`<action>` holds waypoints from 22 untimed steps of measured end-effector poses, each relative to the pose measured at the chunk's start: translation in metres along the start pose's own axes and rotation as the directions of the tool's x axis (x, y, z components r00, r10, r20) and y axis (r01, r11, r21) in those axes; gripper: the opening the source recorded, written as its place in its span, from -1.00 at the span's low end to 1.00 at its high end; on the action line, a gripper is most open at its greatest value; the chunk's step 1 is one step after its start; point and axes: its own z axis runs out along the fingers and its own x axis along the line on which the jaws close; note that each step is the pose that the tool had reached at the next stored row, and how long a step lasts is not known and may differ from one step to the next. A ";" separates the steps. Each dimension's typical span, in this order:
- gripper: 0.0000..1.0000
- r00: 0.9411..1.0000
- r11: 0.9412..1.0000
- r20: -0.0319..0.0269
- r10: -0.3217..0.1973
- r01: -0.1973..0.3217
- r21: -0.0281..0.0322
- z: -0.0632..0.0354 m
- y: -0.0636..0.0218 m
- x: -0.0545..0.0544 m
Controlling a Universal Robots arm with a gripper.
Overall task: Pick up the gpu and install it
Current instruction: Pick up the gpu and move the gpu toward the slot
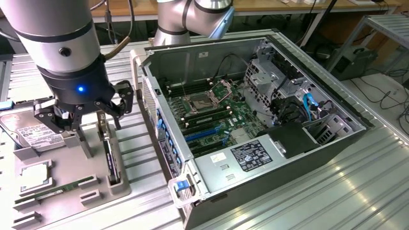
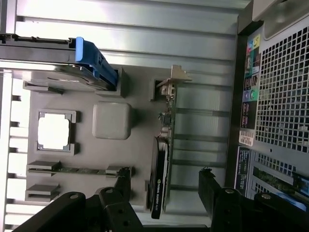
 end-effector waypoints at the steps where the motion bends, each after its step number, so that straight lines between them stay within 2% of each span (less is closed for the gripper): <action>1: 0.36 1.000 1.000 0.000 0.000 0.000 0.000 0.0021 -0.0005 0.000; 14: 0.36 1.000 1.000 0.000 0.011 -0.011 0.000 0.0265 -0.0028 -0.002; 18: 0.36 1.000 1.000 -0.001 0.011 -0.011 0.000 0.0339 -0.0036 -0.008; 22: 0.36 1.000 1.000 -0.001 0.012 -0.012 0.000 0.0407 -0.0038 -0.008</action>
